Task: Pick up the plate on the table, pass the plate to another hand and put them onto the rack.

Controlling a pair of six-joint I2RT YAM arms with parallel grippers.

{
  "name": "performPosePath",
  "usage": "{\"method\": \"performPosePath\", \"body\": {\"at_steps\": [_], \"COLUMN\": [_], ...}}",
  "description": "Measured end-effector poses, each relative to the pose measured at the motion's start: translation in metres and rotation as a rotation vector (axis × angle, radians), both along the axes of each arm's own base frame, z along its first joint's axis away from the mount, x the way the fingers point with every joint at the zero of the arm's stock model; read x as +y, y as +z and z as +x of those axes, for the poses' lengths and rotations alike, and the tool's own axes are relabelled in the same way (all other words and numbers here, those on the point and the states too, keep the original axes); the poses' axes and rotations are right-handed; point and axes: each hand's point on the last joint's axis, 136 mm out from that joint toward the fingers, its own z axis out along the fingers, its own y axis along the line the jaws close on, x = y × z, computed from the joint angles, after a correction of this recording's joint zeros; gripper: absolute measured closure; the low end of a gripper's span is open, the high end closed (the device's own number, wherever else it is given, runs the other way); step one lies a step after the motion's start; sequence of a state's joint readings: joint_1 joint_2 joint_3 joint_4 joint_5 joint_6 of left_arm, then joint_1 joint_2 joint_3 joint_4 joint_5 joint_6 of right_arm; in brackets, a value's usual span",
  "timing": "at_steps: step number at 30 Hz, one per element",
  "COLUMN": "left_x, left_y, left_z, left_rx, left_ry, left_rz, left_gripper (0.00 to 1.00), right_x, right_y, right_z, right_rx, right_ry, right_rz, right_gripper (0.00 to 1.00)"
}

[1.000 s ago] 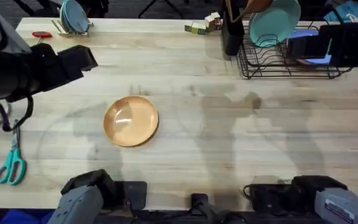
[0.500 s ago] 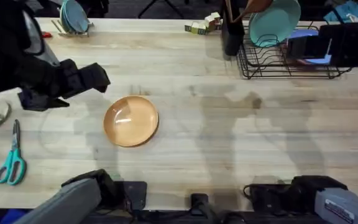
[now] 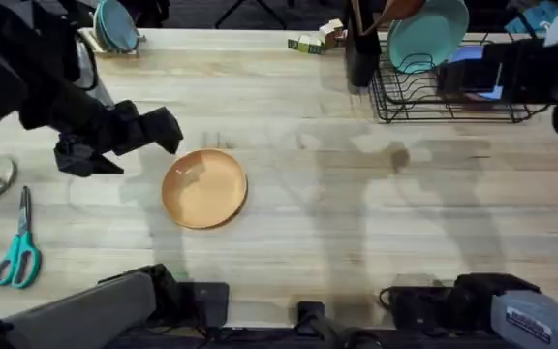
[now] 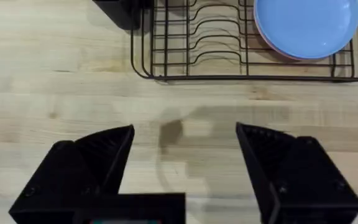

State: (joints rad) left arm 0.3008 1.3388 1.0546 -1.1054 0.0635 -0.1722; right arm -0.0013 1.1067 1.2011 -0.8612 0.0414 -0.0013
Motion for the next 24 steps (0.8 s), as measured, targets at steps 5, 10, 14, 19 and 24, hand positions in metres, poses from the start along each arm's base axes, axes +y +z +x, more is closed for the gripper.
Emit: {"method": "performPosePath", "body": {"at_steps": [5, 10, 14, 19, 24], "left_x": [-0.007, -0.011, -0.011, -0.01, -0.012], "left_y": [-0.004, -0.027, -0.037, -0.043, -0.054], "left_z": [0.009, -0.004, -0.005, -0.001, -0.007], "left_rx": [-0.029, 0.016, 0.013, -0.009, 0.005], "left_ry": [-0.047, -0.08, -0.092, -0.097, -0.1], "left_rz": [0.01, 0.003, 0.006, 0.014, 0.01], "left_gripper": [0.008, 0.008, 0.008, 0.008, 0.008], "right_x": [0.0, 0.0, 0.0, 0.0, 0.0], "right_y": [-0.003, 0.0, 0.006, 0.01, 0.01], "right_z": [0.001, 0.005, 0.012, 0.015, 0.015], "right_rx": [0.011, -0.009, -0.047, -0.065, -0.065], "right_ry": [0.0, 0.0, 0.0, 0.0, 0.0], "right_rz": [0.0, 0.0, 0.0, 0.0, 0.0], "right_gripper": [0.006, 0.006, 0.006, 0.006, 0.006]}}
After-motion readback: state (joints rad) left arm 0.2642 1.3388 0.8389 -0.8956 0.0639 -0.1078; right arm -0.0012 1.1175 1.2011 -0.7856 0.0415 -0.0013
